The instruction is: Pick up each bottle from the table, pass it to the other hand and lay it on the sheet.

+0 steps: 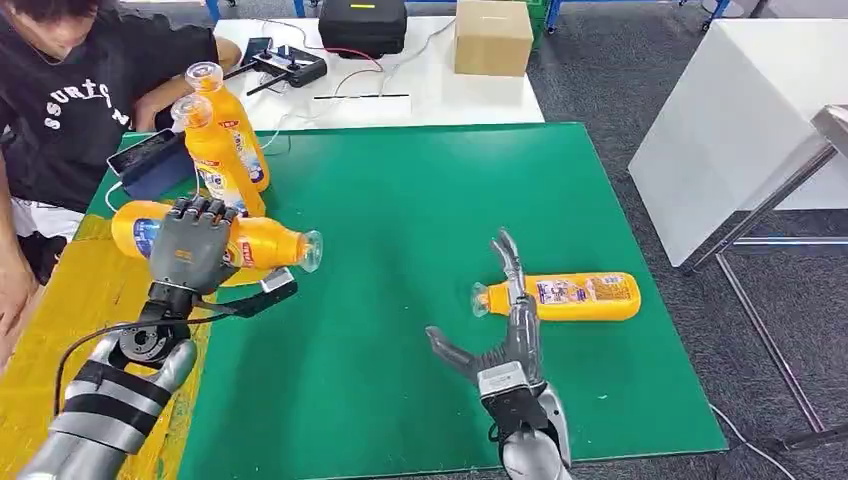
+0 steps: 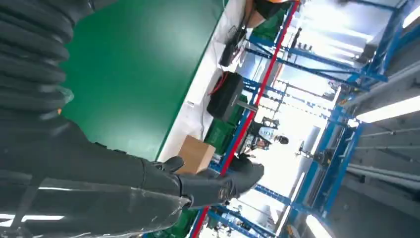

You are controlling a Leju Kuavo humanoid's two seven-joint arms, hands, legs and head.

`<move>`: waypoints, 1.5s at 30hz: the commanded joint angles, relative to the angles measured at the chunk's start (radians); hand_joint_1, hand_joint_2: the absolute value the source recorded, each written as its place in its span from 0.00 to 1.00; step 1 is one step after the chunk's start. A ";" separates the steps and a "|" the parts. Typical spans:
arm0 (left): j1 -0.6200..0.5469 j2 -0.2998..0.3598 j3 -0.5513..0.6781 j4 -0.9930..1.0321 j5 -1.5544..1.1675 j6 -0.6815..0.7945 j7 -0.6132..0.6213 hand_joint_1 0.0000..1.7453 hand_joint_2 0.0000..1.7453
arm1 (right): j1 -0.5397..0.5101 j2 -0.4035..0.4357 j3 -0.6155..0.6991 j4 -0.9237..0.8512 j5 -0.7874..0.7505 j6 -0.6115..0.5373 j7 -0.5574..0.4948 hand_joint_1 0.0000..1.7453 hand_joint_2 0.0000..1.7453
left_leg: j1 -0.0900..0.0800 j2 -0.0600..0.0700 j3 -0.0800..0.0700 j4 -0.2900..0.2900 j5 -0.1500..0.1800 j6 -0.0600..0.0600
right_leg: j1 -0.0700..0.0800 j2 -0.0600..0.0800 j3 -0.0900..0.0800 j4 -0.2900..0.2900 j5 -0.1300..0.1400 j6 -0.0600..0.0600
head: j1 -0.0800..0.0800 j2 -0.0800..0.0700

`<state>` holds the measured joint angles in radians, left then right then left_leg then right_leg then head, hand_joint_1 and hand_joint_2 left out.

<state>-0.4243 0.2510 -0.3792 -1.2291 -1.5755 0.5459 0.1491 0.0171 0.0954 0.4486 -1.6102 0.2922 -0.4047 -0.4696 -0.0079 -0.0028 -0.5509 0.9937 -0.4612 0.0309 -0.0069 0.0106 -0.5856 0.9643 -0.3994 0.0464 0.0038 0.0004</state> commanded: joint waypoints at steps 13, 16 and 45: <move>-0.229 0.055 -0.050 0.690 0.023 -0.331 0.011 1.00 1.00 | 0.028 -0.009 -0.096 -0.023 0.006 0.046 0.001 0.00 1.00 | 0.002 -0.001 0.004 -0.001 -0.001 -0.003 | 0.002 -0.003 0.005 -0.002 -0.001 -0.002 | 0.000 0.000; -0.234 0.001 0.032 0.769 0.104 -0.341 -0.032 1.00 1.00 | 0.026 -0.005 -0.104 -0.024 0.026 0.039 0.007 0.00 1.00 | 0.001 -0.001 0.003 -0.001 0.000 -0.002 | 0.001 -0.003 0.004 -0.001 -0.001 -0.001 | 0.000 0.000; -0.043 -0.076 0.165 0.401 0.167 0.002 -0.051 0.00 1.00 | 0.027 -0.026 -0.063 -0.023 0.108 0.002 0.027 0.00 1.00 | 0.000 -0.006 0.010 -0.001 0.004 -0.004 | 0.000 -0.006 0.011 -0.001 0.000 -0.002 | 0.000 0.000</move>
<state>-0.6203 0.1922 -0.2292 -0.5391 -1.3198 0.3621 0.0366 0.0467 0.0965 0.3754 -1.6415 0.3918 -0.3948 -0.4513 -0.0096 -0.0093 -0.5413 0.9933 -0.4569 0.0290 -0.0086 0.0045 -0.5745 0.9649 -0.3993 0.0455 0.0042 0.0000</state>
